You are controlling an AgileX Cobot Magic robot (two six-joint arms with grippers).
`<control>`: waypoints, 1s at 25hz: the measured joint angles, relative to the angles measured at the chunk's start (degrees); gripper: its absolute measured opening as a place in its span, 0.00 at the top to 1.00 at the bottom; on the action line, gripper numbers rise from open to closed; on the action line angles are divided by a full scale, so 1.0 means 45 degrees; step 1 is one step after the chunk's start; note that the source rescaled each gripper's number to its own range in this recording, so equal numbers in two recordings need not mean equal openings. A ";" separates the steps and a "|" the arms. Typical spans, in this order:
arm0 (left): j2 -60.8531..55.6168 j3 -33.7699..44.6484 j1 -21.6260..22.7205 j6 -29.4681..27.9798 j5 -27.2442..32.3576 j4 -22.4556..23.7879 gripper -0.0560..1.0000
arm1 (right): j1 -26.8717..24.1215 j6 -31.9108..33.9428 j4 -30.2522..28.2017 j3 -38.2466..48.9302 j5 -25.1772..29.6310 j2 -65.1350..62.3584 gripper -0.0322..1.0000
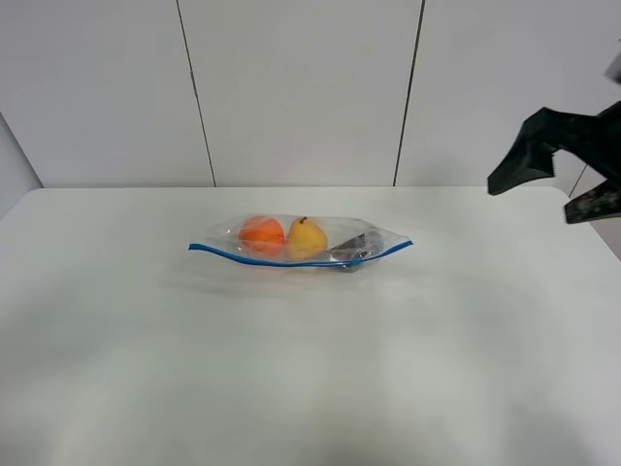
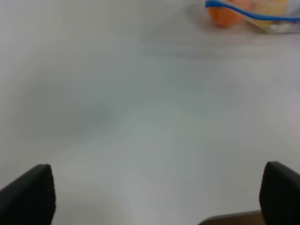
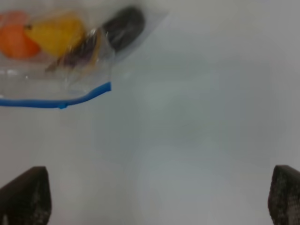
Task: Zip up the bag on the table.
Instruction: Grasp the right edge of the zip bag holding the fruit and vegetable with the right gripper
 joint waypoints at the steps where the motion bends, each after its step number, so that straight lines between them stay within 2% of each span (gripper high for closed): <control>1: 0.0000 0.0000 0.0000 0.0000 0.0000 0.0000 0.00 | 0.0000 -0.0254 0.0407 -0.0264 0.0087 0.0835 0.04; 6: 0.0000 0.0000 0.0000 0.0000 0.0000 0.0000 0.00 | 0.0000 -0.1324 0.2999 -0.1670 0.0367 0.4312 0.09; 12: 0.0000 0.0000 0.0000 0.0000 0.0000 0.0000 0.00 | 0.0019 -0.2550 0.5725 -0.2503 0.0979 0.6808 0.13; 20: 0.0000 0.0000 0.0000 0.0000 0.0026 0.0000 0.00 | 0.1150 -0.3279 0.6193 -0.2518 0.0838 0.8322 0.15; 25: 0.0000 0.0000 0.0000 0.0000 0.0026 0.0000 0.00 | 0.1568 -0.3341 0.6217 -0.2518 0.0518 0.8753 0.27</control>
